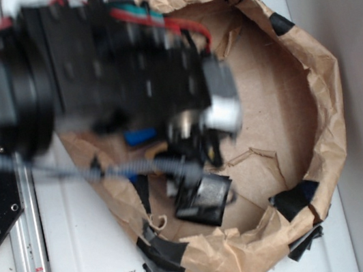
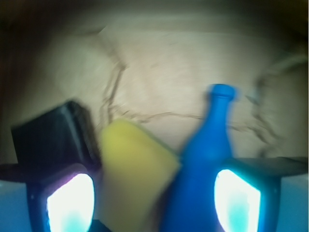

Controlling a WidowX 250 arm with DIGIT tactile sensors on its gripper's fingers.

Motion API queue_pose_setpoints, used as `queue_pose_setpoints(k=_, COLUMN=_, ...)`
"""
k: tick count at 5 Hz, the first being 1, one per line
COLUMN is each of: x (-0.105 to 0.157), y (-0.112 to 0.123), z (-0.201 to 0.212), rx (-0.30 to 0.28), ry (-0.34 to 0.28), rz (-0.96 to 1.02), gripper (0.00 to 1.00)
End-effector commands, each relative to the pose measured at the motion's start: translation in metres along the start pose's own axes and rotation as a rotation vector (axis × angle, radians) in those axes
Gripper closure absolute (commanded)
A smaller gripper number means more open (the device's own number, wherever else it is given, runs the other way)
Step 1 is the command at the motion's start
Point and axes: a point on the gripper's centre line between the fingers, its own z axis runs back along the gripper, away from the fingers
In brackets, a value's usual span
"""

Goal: Grab the green sponge.

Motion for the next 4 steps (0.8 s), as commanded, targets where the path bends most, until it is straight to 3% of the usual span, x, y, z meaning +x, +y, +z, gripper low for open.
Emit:
queue_pose_setpoints(k=1, x=-0.002, y=-0.02, z=-0.028, rx=0.028, ry=0.055, rz=-0.387, gripper=0.0)
queue_pose_setpoints(k=2, x=-0.006, y=-0.01, z=-0.05, rx=0.075, ry=0.124, rz=-0.383, gripper=0.0)
queue_pose_setpoints(k=3, x=0.0, y=0.017, z=-0.041, rx=0.074, ry=0.098, rz=-0.252, gripper=1.0)
queue_pose_setpoints(k=4, x=0.01, y=0.037, z=-0.001, rx=0.099, ry=0.03, rz=-0.133, gripper=1.0)
